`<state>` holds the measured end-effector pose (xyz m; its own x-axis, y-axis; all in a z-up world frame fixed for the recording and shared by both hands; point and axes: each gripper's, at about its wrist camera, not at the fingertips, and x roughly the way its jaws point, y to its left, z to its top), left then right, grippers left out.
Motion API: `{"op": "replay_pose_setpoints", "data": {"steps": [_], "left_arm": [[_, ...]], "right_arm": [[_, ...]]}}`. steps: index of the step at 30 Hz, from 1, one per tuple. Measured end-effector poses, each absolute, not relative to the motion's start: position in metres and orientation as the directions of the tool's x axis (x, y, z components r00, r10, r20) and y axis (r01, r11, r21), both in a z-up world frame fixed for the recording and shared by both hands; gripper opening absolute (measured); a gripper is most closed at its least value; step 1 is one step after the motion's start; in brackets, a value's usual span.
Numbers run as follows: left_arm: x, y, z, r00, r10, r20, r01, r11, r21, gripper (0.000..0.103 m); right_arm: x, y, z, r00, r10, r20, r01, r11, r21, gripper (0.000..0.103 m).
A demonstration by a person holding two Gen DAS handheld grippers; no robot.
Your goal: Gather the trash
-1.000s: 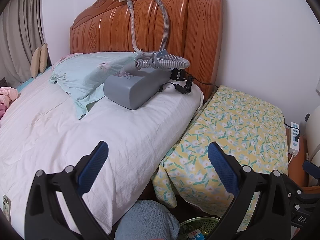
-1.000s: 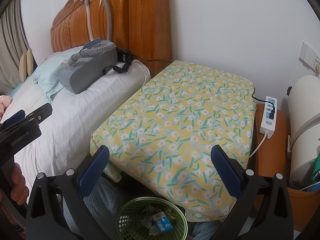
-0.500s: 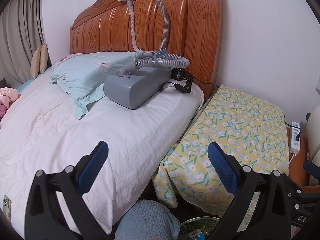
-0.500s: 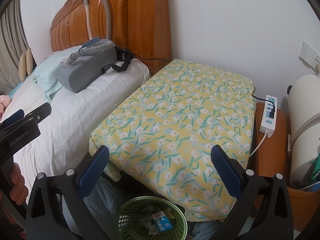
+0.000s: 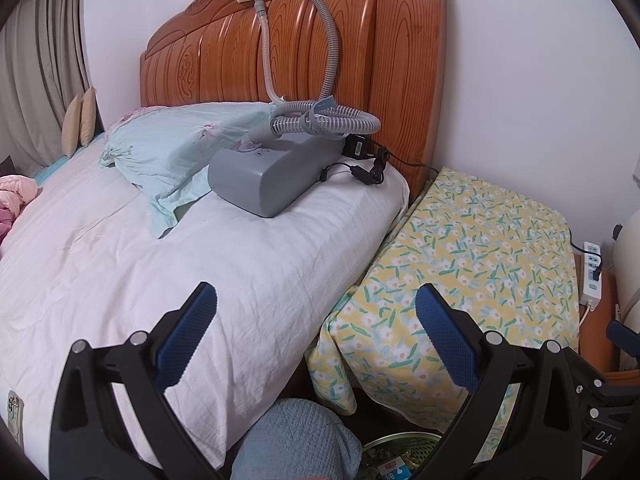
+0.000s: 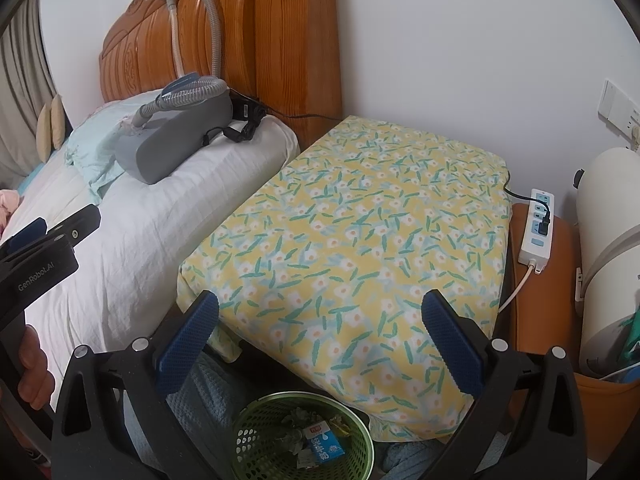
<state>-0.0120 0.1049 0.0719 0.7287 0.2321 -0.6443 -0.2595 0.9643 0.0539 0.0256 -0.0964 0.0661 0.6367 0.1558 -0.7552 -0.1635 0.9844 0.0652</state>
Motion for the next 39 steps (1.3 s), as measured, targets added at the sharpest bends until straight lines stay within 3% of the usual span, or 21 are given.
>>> {"op": "replay_pose_setpoints", "data": {"steps": [39], "left_arm": [[-0.011, 0.107, 0.0679, 0.721, 0.231, -0.653, -0.255, 0.965, 0.059, 0.095]], "right_arm": [[0.0278, -0.0958, 0.0618, 0.621, 0.156, -0.768, -0.175, 0.983, 0.058, 0.101]]}}
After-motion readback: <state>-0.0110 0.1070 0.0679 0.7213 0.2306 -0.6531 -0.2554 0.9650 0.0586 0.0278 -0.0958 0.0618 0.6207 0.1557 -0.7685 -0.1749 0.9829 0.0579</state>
